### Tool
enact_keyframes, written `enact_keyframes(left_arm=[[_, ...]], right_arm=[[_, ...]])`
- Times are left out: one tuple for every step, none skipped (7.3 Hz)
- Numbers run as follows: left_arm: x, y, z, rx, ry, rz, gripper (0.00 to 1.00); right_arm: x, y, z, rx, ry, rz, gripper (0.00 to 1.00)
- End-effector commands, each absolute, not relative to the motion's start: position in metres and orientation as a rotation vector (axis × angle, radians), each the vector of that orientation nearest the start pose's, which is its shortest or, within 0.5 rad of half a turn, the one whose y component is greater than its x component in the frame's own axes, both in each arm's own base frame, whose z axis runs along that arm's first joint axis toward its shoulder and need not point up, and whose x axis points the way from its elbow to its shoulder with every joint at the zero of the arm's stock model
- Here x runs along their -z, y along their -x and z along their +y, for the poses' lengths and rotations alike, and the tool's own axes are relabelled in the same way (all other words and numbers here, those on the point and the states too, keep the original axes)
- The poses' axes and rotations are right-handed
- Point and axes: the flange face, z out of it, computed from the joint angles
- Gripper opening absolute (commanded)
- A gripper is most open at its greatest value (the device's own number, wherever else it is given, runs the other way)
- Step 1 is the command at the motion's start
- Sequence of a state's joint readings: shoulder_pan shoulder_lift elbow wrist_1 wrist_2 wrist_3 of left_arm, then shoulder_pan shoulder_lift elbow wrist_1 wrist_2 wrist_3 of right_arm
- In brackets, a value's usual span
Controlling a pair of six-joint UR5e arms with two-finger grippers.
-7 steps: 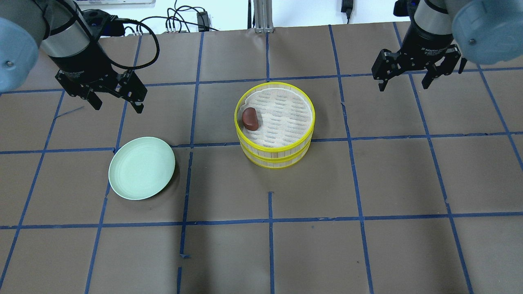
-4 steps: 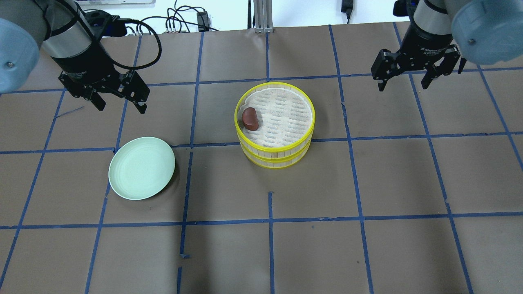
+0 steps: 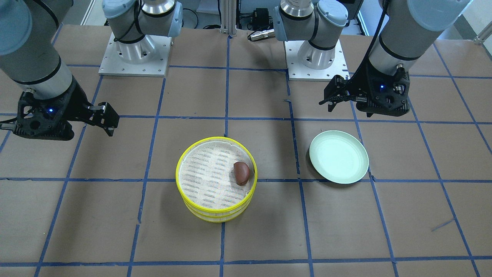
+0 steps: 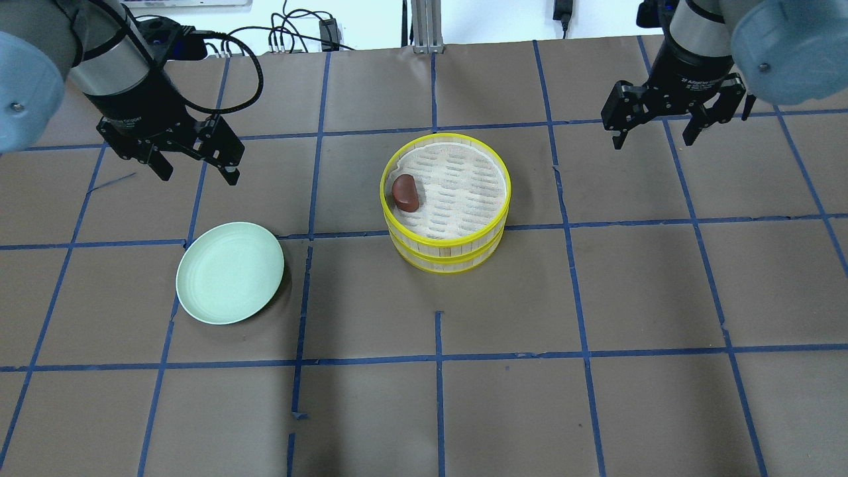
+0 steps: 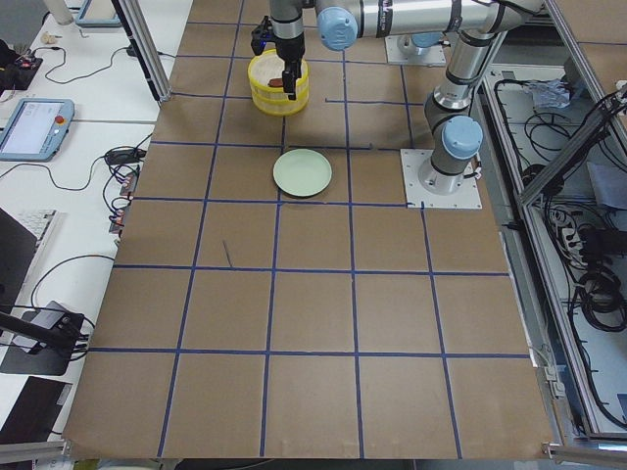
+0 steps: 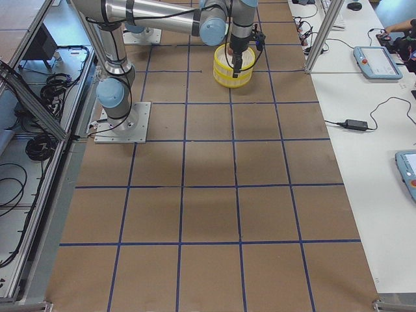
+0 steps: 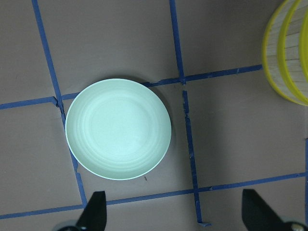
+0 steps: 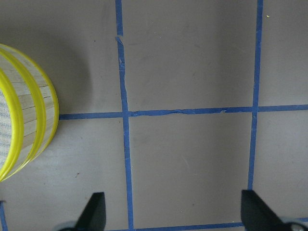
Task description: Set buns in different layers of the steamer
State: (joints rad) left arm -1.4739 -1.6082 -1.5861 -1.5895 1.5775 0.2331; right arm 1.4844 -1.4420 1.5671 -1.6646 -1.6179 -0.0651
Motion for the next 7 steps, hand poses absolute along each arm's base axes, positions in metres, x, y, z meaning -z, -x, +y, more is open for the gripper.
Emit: enact_keyframes(left_arm=[[-0.458,0.083,-0.516,-0.066,-0.214,3.134,1.0],[-0.468,0.084,-0.514,-0.027,-0.219,3.134,1.0],[-0.462,0.088,-0.513,-0.035,-0.225,3.16,1.0],[-0.48,0.095,-0.507,0.037,-0.231,3.226,1.0],[-0.475,0.098,-0.504,0.028,-0.237,3.243,1.0],[-0.474,0.098,-0.501,0.023,-0.236,3.246,1.0],[-0.47,0.098,-0.5,0.011,-0.238,3.247,1.0]], right_arm=[[-0.431,-0.082,-0.549,-0.061,-0.033,3.184,1.0],[-0.431,-0.082,-0.55,-0.059,-0.033,3.183,1.0],[-0.426,-0.082,-0.552,-0.073,-0.04,3.182,1.0],[-0.428,-0.083,-0.552,-0.066,-0.038,3.181,1.0],[-0.424,-0.083,-0.553,-0.078,-0.037,3.18,1.0],[-0.424,-0.084,-0.553,-0.08,-0.035,3.178,1.0],[-0.422,-0.086,-0.553,-0.085,-0.038,3.158,1.0]])
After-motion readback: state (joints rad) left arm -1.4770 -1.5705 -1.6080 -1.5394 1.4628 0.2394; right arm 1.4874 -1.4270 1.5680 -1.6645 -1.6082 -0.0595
